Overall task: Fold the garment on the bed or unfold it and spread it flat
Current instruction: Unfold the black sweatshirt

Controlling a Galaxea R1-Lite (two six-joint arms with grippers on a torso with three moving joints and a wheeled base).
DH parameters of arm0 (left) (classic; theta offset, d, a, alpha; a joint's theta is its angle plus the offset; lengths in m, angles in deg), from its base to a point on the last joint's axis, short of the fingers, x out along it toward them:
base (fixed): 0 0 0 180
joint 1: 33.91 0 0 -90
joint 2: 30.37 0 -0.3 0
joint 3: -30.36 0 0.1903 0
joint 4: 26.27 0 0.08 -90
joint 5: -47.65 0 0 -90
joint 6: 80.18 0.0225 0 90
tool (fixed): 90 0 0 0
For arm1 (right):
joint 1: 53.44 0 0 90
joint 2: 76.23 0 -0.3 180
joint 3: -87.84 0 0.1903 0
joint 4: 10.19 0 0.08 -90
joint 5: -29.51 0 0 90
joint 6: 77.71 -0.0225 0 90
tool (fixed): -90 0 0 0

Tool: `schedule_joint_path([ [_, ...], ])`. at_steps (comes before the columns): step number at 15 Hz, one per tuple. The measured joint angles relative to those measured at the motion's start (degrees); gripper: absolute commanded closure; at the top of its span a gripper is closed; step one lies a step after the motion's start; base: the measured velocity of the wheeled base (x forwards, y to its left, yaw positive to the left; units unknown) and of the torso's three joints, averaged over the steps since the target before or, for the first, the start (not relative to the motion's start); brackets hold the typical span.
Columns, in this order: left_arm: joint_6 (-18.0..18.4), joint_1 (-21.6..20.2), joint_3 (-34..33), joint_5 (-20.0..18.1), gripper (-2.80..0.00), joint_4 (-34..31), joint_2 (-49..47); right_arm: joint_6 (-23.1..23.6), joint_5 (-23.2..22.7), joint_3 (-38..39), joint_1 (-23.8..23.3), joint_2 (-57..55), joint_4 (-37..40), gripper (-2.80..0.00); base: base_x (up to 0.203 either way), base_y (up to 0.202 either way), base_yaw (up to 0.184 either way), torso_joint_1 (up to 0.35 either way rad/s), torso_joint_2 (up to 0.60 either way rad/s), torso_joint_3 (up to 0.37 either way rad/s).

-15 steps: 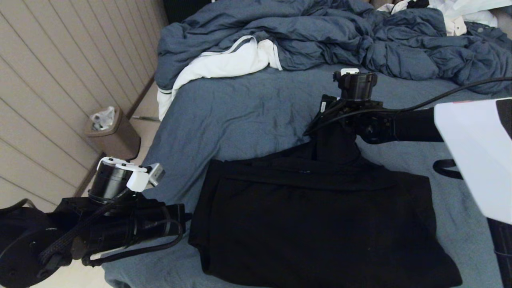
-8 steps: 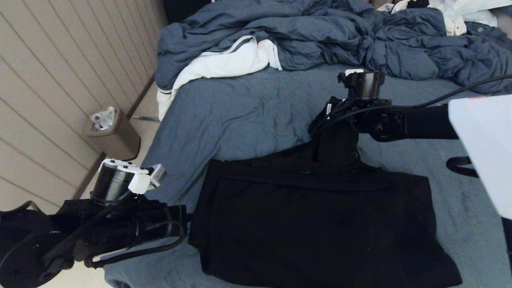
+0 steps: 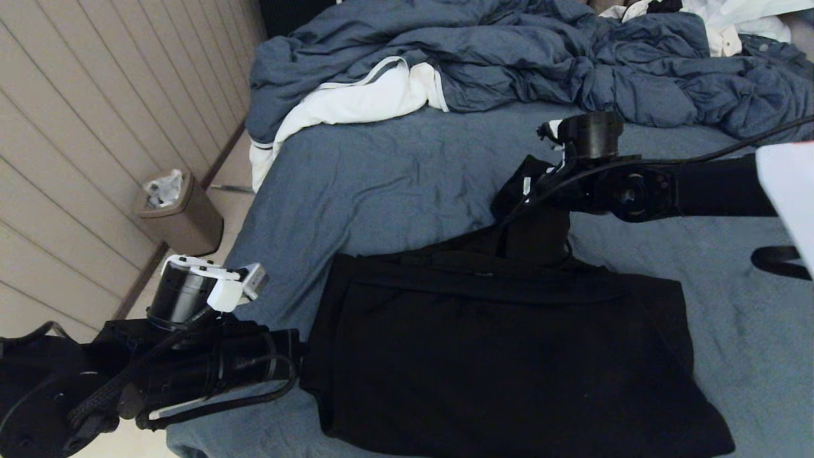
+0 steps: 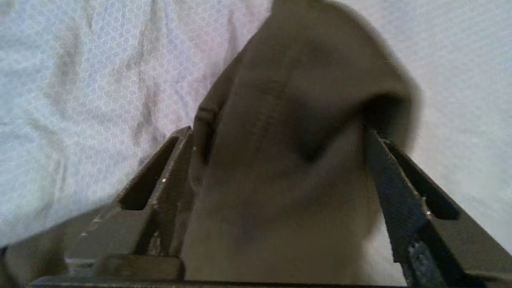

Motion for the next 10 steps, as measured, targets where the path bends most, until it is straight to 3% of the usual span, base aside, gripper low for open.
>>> schedule_joint_path([
  [4, 0.0, 0.2, -0.1, 0.1, 0.0, 0.1, 0.6, 0.1, -0.5, 5.2, -0.2, 7.5, 1.7, -2.8, 0.0, 0.0, 0.0, 0.0, 0.0, 0.0],
  [5, -0.1, 0.2, -0.1, 0.2, 0.0, 0.0, 0.8, 0.1, -0.9, 7.8, -0.4, 10.0, 2.3, 0.0, 0.0, 0.0, 0.0, 0.0, 0.0, 0.0],
  [10, -0.2, 0.4, -0.6, 0.0, 0.0, -0.1, 3.8, -0.3, -4.5, 23.0, -1.6, 23.2, 7.7, 0.0, 0.0, 0.0, 0.0, 0.0, 0.0, 0.0],
])
